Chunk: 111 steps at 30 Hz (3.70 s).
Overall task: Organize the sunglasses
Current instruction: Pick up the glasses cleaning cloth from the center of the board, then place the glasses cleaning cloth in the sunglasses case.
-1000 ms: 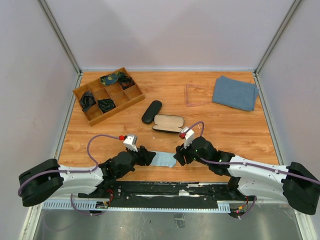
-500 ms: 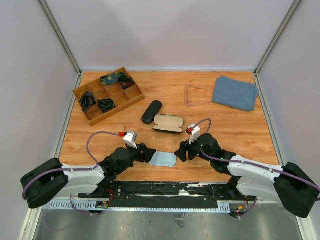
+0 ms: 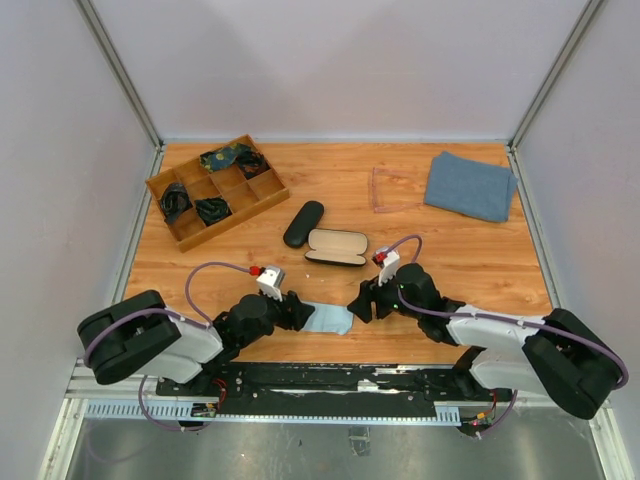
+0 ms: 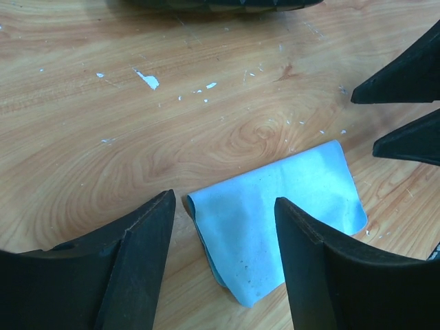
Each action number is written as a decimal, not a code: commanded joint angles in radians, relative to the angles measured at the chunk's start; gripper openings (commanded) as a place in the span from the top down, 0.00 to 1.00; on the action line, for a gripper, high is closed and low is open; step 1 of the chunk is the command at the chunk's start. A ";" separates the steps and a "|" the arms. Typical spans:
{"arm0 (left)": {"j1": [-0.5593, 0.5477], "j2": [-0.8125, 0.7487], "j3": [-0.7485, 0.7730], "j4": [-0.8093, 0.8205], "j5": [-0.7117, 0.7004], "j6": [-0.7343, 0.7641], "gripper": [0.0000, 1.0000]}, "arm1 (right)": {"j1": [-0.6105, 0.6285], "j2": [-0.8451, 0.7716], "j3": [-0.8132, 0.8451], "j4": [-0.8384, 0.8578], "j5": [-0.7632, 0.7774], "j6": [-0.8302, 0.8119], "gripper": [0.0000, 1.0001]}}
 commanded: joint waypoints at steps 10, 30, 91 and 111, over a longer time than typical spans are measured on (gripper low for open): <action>0.008 0.104 0.016 0.054 0.004 0.015 0.44 | -0.012 0.120 0.011 0.145 -0.083 0.019 0.38; 0.008 0.109 0.023 0.018 -0.020 -0.019 0.73 | -0.011 0.222 0.015 0.234 -0.140 0.016 0.52; 0.109 0.080 0.267 -0.068 -0.050 0.083 1.00 | -0.128 0.133 0.170 0.108 -0.112 -0.179 0.99; 0.224 0.206 0.419 -0.057 0.064 0.112 0.99 | -0.234 0.288 0.284 0.157 -0.184 -0.175 0.99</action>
